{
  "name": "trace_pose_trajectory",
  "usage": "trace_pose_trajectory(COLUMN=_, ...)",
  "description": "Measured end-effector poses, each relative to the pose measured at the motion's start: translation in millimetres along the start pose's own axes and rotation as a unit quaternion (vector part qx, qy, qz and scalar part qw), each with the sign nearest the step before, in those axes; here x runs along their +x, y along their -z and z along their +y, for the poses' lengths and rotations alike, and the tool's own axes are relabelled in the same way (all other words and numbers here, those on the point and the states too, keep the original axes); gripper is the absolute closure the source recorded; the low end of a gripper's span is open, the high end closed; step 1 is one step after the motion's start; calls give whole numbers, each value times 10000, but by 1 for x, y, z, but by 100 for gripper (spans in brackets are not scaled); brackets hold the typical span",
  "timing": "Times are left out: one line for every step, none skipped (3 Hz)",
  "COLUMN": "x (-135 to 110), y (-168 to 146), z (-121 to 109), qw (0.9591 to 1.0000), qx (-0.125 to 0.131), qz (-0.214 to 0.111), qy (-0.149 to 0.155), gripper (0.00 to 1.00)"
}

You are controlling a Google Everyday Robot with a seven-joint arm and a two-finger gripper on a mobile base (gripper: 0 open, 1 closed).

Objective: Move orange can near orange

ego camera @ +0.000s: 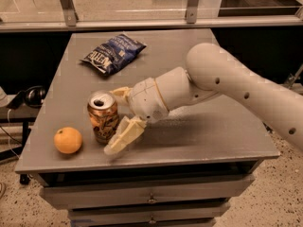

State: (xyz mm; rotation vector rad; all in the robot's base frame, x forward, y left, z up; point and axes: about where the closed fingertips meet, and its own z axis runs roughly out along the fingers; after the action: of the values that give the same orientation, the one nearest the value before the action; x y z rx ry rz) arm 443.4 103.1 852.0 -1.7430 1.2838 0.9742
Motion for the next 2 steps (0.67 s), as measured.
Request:
trace_pose_trajectory(x=4, y=7, z=7, qw=10000, qx=31, qz=26, qy=-47, gripper=0)
trace_pose_trajectory(x=2, y=47, z=16, qw=9997, qx=233, qz=12, qy=85, gripper=0)
